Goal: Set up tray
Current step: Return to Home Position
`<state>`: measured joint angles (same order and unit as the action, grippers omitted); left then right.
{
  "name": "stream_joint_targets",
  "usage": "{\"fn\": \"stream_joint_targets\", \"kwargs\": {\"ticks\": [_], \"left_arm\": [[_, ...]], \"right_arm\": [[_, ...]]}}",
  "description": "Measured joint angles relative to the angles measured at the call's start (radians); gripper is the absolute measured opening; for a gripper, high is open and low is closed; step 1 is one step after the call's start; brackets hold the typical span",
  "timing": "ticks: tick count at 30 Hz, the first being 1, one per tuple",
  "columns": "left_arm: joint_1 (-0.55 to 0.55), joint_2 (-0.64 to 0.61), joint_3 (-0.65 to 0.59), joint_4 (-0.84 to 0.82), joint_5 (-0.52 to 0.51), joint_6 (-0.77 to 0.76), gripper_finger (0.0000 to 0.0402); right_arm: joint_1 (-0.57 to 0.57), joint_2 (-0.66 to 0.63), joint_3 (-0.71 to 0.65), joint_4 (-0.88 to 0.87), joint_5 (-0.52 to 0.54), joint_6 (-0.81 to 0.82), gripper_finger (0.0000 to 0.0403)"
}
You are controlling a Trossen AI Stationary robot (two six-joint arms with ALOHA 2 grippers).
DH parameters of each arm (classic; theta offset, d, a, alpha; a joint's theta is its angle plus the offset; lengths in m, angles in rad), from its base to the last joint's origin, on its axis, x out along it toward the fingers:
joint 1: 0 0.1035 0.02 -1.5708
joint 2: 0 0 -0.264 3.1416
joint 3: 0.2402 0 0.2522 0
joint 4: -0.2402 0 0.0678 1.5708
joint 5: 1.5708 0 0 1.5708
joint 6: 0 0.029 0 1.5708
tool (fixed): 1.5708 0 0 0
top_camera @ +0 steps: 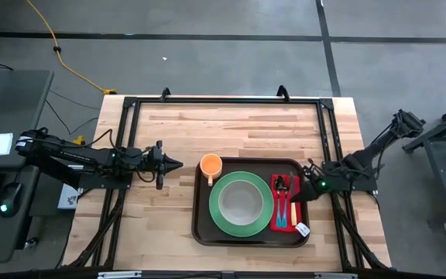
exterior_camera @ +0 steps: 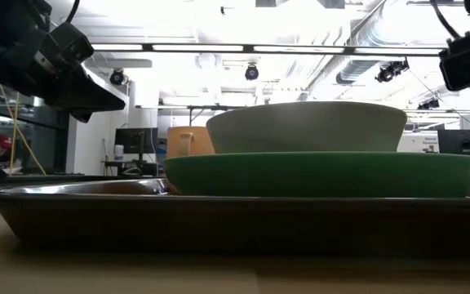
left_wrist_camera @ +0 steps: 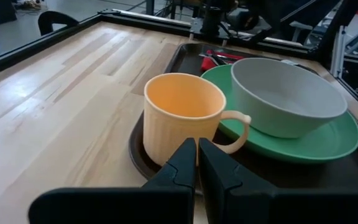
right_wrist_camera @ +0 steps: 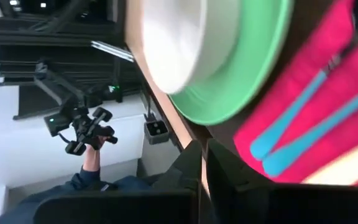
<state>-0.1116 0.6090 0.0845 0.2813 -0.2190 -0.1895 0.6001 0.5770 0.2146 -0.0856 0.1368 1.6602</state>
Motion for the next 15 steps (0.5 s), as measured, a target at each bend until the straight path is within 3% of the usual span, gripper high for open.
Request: {"fn": "stream_joint_targets", "kwargs": {"ticks": [9,15], "left_arm": [[0.0,0.0,0.0,0.001,0.009,-0.056,0.0046],[0.0,0.0,0.0,0.001,0.05,-0.044,0.0046]], "right_arm": [[0.008,-0.103,0.0,0.0,0.131,-0.268,0.0],[0.008,-0.192,0.0,0.001,0.153,-0.436,0.0]]}}
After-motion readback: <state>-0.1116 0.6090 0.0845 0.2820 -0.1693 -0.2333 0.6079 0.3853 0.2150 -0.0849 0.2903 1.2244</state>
